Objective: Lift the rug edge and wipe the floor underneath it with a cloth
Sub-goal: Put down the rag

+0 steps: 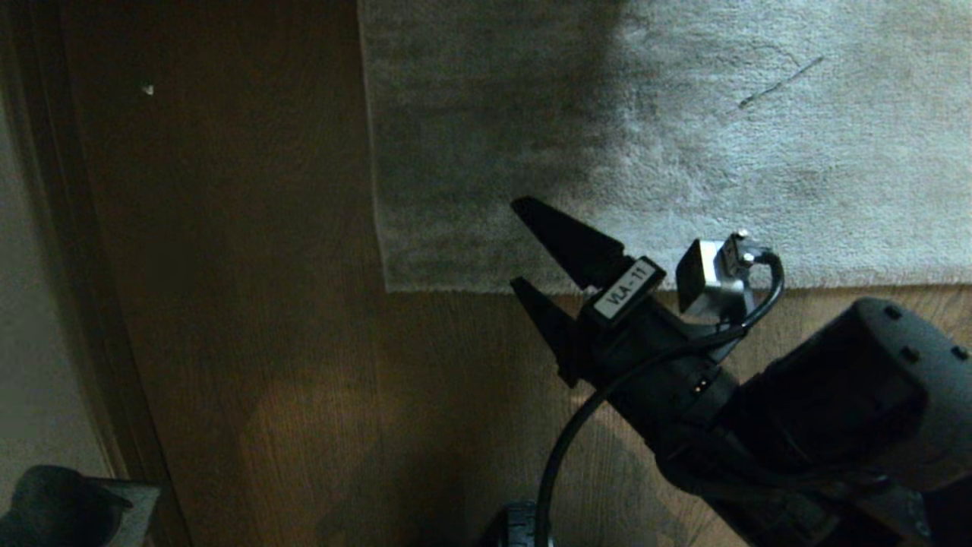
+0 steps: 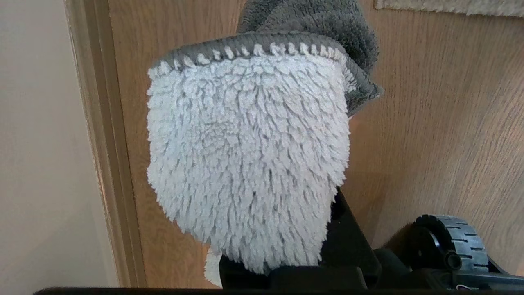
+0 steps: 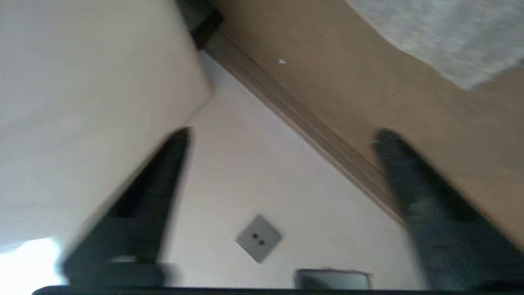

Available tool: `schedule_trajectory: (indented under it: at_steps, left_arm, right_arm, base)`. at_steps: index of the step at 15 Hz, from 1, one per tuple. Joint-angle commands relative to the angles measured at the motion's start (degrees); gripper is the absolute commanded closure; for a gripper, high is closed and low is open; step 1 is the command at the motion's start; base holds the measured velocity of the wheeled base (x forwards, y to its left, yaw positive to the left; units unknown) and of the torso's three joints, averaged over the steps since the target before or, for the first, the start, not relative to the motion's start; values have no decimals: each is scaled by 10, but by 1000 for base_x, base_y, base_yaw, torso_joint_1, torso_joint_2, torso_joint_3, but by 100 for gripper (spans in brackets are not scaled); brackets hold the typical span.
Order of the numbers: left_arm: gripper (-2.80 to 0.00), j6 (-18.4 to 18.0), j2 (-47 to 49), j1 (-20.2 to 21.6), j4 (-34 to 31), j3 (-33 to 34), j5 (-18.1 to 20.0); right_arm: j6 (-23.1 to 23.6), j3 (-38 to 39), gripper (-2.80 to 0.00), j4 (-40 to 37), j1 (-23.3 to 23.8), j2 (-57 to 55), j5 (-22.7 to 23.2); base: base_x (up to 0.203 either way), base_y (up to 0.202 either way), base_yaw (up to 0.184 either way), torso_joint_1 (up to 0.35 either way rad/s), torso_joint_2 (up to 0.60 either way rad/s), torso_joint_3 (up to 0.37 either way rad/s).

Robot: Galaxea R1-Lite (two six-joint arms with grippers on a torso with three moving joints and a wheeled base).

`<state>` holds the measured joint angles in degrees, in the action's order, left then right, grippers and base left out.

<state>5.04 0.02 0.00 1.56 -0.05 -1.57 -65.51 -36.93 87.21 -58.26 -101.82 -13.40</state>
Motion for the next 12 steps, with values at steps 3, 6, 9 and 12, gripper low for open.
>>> schedule_trajectory:
  at_steps: [3, 6, 9, 12]
  left_arm:
    - [0, 1, 0, 0, 0, 0, -1]
    - [0, 1, 0, 0, 0, 0, 0]
    - [0, 1, 0, 0, 0, 0, -1]
    - [0, 1, 0, 0, 0, 0, 0]
  right_arm:
    - [-4, 5, 0, 27, 12, 0, -1]
    - [-2, 8, 0, 27, 14, 2, -1]
    - [22, 19, 0, 27, 27, -3, 0]
    - [29, 48, 0, 25, 41, -6, 1]
  base:
    - [0, 0, 0, 0, 0, 0]
    - [0, 0, 0, 0, 0, 0]
    - [0, 0, 0, 0, 0, 0]
    - [0, 0, 0, 0, 0, 0]
